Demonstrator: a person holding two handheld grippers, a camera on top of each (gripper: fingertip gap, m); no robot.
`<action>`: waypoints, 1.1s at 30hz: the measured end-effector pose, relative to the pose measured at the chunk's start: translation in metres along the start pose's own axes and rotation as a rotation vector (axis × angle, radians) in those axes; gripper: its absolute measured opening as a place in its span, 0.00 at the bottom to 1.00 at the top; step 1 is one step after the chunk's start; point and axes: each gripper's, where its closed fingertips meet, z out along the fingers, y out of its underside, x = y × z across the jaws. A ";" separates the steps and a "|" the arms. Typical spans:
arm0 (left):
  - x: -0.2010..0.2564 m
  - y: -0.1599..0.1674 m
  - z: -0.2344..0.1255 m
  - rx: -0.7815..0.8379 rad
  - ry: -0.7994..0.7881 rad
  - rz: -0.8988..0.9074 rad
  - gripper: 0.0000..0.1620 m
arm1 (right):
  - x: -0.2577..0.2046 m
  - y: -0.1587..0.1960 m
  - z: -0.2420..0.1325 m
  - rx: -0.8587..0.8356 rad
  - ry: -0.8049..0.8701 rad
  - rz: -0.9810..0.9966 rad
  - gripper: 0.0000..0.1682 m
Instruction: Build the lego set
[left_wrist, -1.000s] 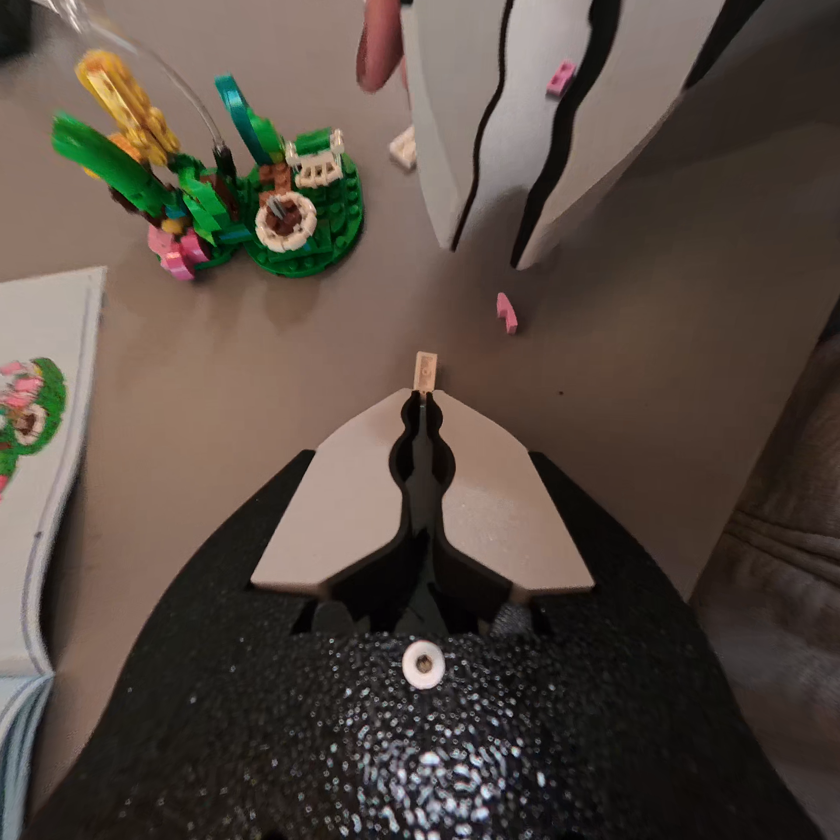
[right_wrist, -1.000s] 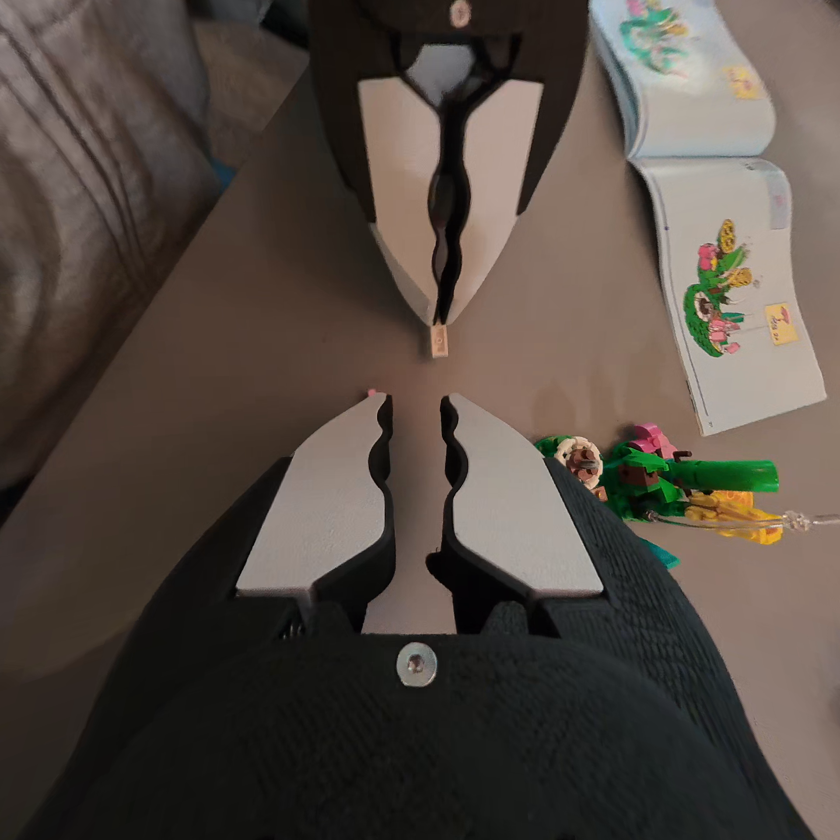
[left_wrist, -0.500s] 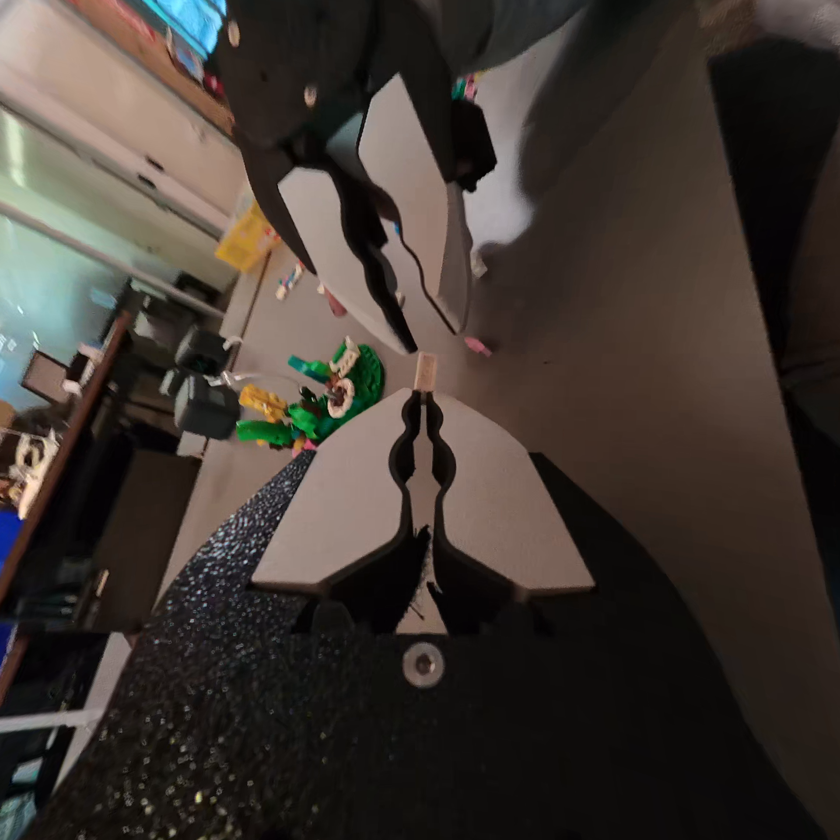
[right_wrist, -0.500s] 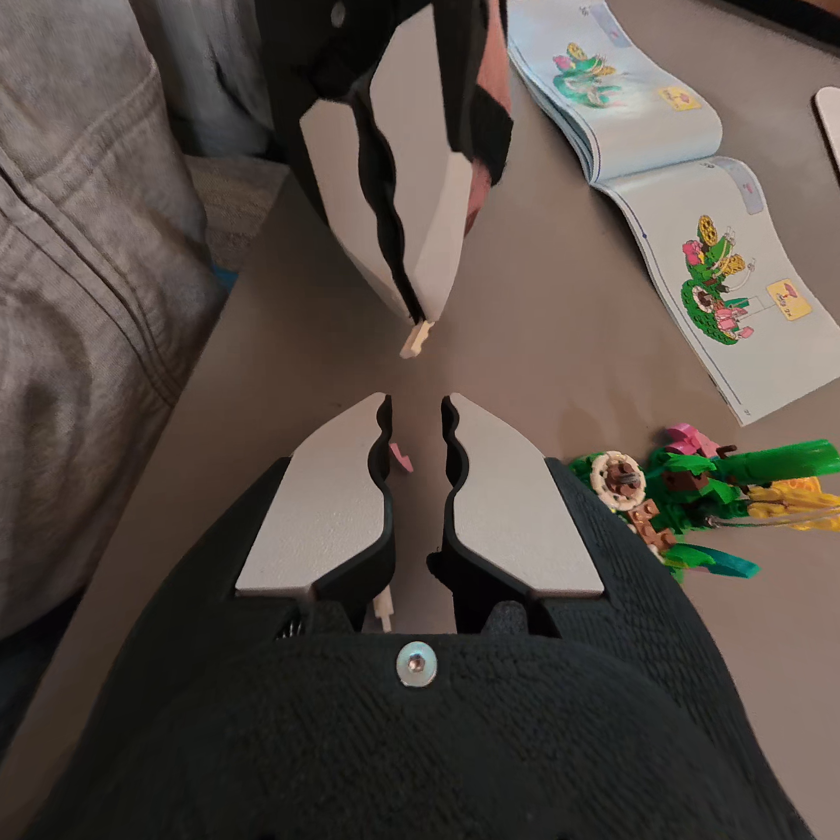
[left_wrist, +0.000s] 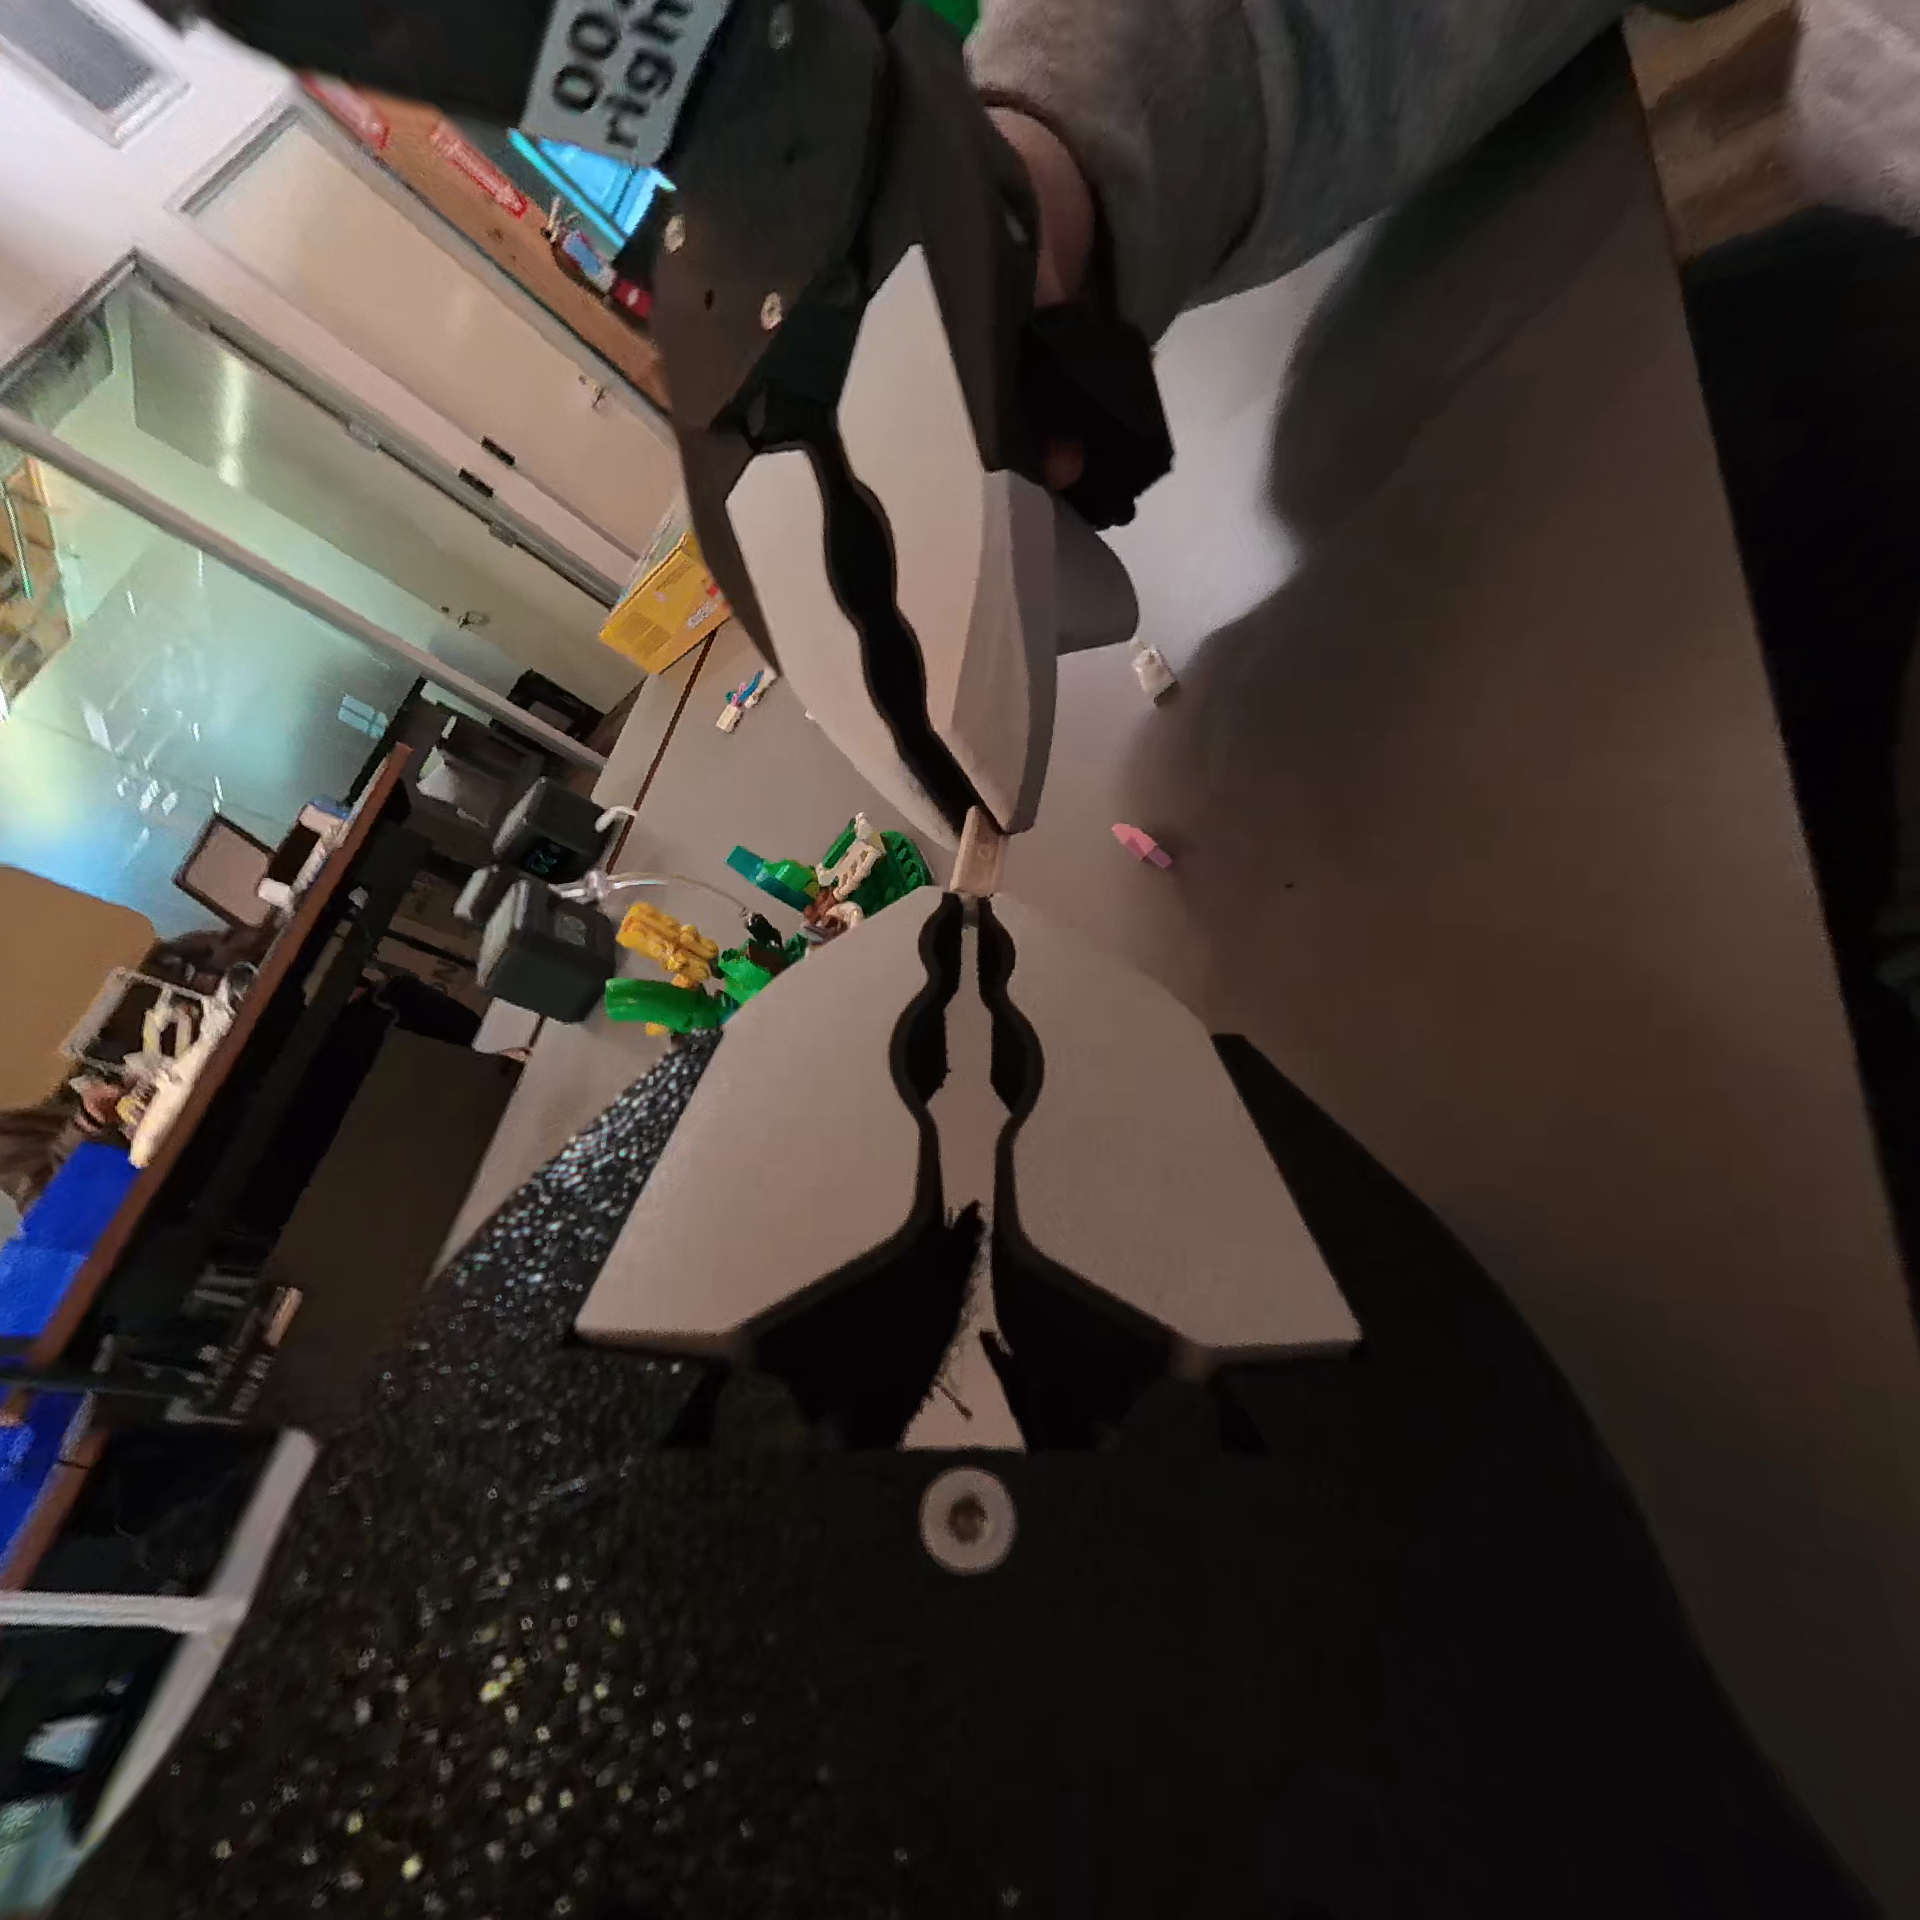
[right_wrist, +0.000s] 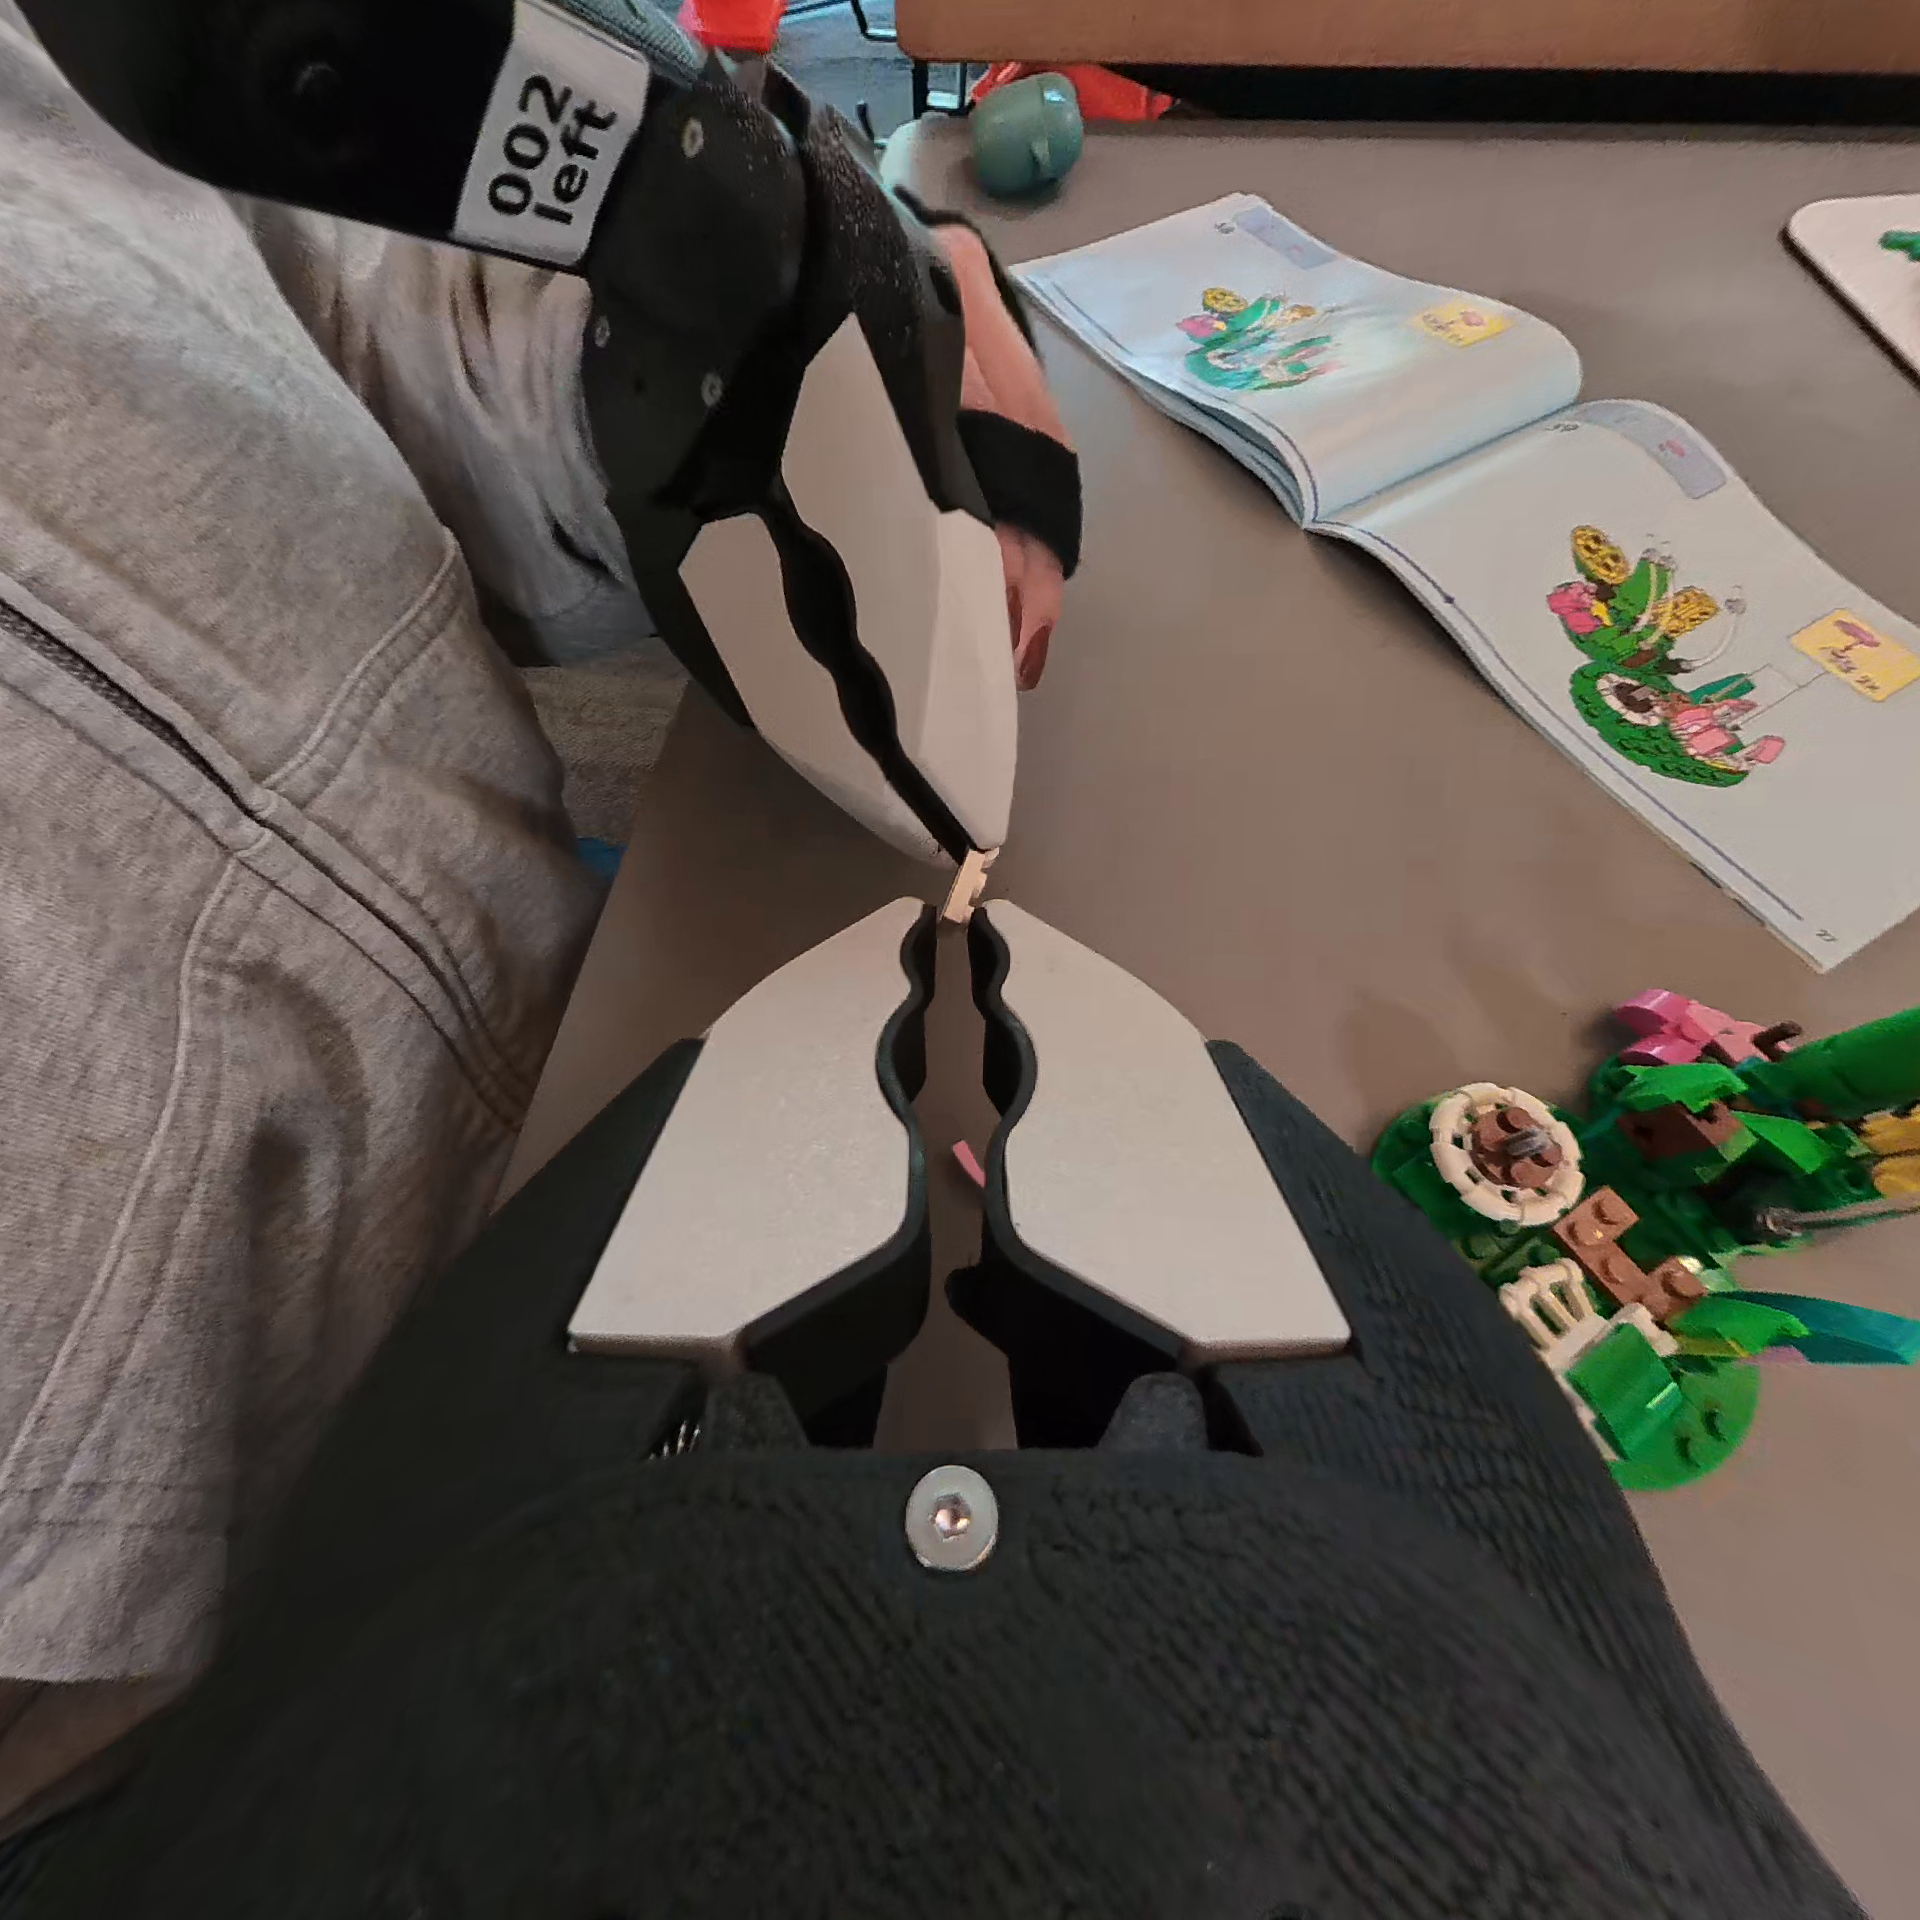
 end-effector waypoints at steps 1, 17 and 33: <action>-0.002 0.001 0.001 -0.006 -0.011 -0.048 0.02 | 0.002 -0.001 0.000 0.007 0.014 -0.008 0.03; 0.005 0.015 0.001 -0.119 0.067 -0.363 0.11 | 0.008 0.015 0.006 -0.095 0.184 -0.334 0.02; 0.006 0.042 -0.026 -0.337 0.138 -0.486 0.11 | 0.004 0.036 0.039 -0.333 -0.053 -0.372 0.03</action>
